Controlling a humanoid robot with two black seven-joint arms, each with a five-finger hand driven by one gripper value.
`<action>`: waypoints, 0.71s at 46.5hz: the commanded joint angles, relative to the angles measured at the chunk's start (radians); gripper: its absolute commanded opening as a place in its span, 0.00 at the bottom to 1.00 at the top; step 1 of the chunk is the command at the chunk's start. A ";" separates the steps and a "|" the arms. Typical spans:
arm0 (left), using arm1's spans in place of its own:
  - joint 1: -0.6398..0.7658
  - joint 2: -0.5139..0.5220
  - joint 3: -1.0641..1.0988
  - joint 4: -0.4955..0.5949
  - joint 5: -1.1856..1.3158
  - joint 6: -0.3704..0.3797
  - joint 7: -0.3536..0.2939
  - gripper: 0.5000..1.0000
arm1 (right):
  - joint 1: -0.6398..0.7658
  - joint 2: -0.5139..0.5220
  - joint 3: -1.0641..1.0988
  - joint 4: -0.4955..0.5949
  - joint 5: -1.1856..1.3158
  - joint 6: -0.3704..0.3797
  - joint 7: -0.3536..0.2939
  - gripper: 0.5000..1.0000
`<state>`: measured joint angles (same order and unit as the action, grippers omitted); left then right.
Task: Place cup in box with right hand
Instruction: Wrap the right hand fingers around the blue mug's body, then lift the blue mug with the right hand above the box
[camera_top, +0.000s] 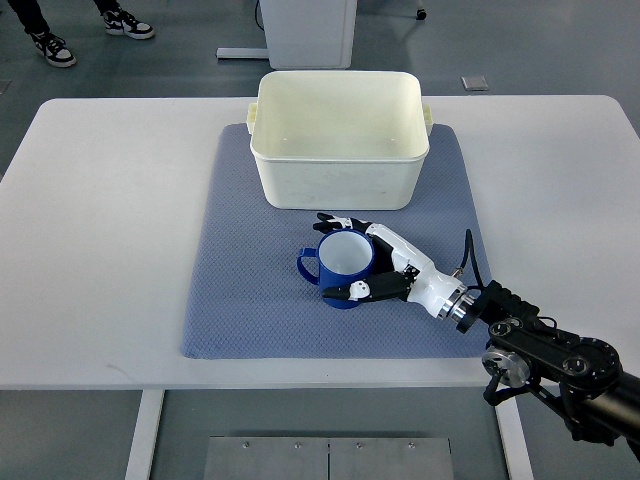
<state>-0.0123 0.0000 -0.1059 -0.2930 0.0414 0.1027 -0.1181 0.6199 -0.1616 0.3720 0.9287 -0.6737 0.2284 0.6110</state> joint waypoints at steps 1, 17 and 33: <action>0.000 0.000 0.000 0.000 0.000 0.000 0.000 1.00 | 0.000 0.001 -0.002 -0.002 0.000 -0.001 0.000 0.99; 0.000 0.000 0.000 0.000 0.000 0.000 0.000 1.00 | -0.002 0.028 -0.001 -0.057 0.003 -0.014 0.000 0.97; 0.000 0.000 0.000 0.000 0.000 0.000 0.000 1.00 | -0.009 0.025 -0.015 -0.059 0.003 -0.012 0.000 0.16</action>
<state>-0.0123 0.0000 -0.1059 -0.2930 0.0414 0.1029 -0.1181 0.6091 -0.1363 0.3684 0.8682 -0.6703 0.2160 0.6110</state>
